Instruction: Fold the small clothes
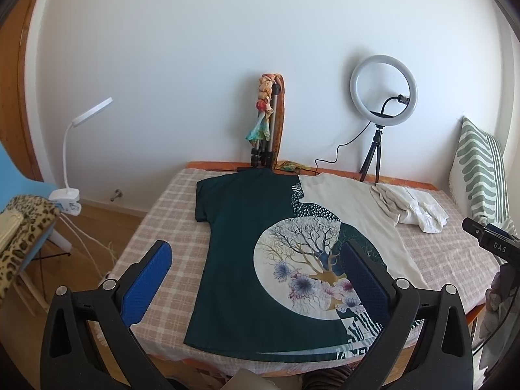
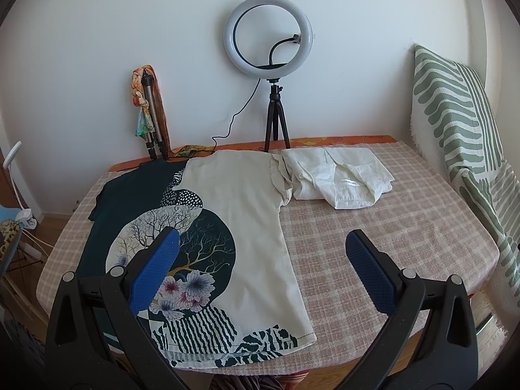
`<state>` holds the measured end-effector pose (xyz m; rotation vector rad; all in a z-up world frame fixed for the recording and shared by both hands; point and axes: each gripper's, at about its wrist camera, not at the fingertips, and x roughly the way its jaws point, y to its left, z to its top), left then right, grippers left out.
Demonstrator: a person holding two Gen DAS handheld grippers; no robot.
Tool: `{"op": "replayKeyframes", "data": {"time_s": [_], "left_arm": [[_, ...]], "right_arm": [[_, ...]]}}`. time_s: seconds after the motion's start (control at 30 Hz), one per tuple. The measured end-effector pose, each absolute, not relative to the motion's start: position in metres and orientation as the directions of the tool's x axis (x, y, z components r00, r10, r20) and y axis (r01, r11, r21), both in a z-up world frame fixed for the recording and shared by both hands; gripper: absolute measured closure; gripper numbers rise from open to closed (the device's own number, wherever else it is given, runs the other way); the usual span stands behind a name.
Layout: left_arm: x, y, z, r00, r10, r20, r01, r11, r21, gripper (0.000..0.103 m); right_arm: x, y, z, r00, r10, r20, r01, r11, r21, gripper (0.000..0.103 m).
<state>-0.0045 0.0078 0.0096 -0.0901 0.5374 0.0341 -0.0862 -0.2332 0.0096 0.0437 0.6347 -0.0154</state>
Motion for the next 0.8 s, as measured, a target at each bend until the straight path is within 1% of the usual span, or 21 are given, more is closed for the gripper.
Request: {"op": "replayKeyframes", "data": {"time_s": [0.8], "left_arm": [[-0.0061,0.0108,0.0117,0.860,0.007,-0.510,-0.054,0.995,-0.079,0.000]], "right_arm": [[-0.0861,-0.2305,0.0096,0.802,0.004,-0.597,0.026,0.999,0.041,0.000]]}}
